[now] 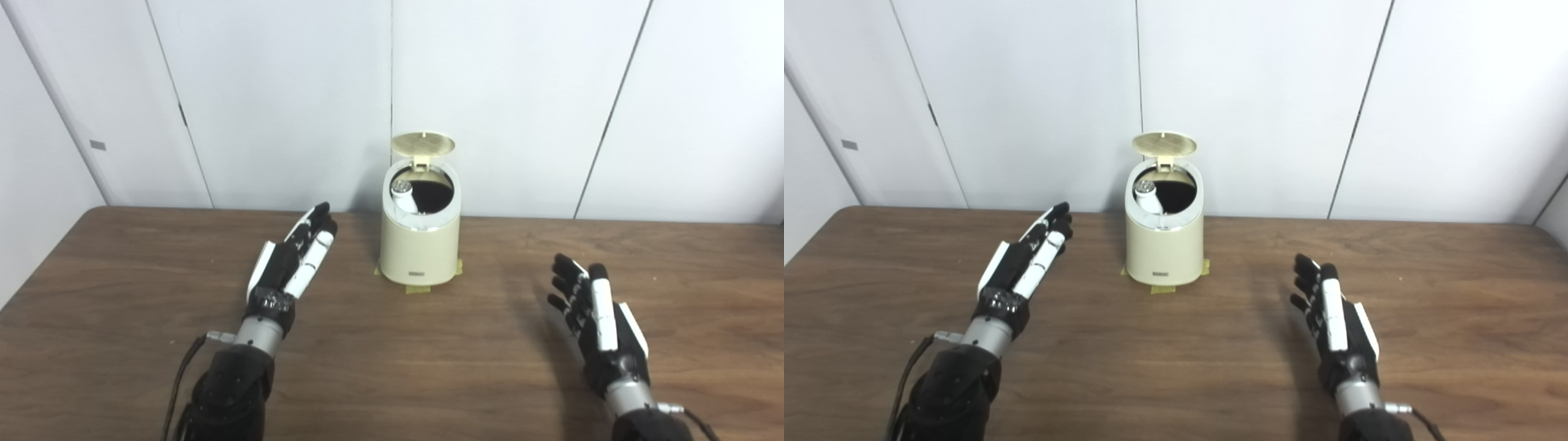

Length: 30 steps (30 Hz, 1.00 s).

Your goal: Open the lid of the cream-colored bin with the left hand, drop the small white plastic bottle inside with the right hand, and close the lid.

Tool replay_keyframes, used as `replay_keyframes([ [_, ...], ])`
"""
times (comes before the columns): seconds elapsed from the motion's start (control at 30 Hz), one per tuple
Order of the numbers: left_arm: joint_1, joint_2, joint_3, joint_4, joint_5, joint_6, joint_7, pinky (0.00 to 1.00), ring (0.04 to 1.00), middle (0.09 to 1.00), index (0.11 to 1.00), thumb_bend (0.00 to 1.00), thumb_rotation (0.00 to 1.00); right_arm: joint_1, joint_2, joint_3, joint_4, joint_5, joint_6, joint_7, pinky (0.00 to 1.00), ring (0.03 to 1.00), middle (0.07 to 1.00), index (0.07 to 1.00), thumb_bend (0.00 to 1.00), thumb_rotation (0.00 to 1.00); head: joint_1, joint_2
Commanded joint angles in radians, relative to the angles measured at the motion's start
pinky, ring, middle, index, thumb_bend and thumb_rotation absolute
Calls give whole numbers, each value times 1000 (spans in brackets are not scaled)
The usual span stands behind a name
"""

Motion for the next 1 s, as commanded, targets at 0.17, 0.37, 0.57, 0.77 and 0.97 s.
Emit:
replay_keyframes([
  [0.17,-136,6,16,38,-12,-30,-17,969,939,933,967,588,735,-19,-4,13,20,-23,-129,-7,917,948,935,908,613,1000,3,-32],
  [0.37,-201,9,25,85,-9,-47,-20,958,934,933,954,612,733,2,-7,43,36,-82,-154,-30,878,939,930,912,615,1000,0,-71],
  [0.57,-268,20,26,141,0,-63,-31,968,941,933,950,600,708,5,-8,56,41,-96,-164,-33,840,910,913,901,583,1000,0,-78],
  [0.77,-331,17,11,185,28,-51,-19,960,916,904,920,620,702,7,-9,54,46,-86,-172,-31,813,885,904,899,592,1000,0,-80],
  [0.97,-370,11,-6,226,46,-60,-20,951,907,895,913,633,701,17,-11,59,31,-92,-158,-33,787,875,893,893,578,1000,-5,-75],
])
